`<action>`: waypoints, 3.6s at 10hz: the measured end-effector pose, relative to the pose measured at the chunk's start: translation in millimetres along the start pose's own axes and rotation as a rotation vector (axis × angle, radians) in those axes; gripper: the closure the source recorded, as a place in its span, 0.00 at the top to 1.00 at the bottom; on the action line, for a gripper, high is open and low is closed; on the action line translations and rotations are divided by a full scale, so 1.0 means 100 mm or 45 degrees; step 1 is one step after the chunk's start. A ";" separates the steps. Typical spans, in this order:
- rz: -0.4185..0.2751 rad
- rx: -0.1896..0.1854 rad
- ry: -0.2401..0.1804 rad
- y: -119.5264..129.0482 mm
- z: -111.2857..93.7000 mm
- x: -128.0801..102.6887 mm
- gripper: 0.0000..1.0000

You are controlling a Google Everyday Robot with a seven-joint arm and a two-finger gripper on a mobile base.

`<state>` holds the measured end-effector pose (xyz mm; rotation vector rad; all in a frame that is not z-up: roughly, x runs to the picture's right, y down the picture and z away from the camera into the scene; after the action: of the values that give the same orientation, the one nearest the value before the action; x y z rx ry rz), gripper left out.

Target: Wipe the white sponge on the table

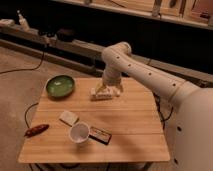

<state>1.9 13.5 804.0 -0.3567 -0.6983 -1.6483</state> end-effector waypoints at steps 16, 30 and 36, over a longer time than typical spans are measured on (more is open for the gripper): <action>-0.678 -0.285 -0.100 -1.32 1.06 0.31 0.80; -1.109 -0.169 -0.104 -2.31 1.41 0.27 0.80; -1.036 -0.192 -0.065 -2.41 1.50 0.03 0.80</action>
<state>-254.7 121.3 862.4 -0.2286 -0.8158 -2.4777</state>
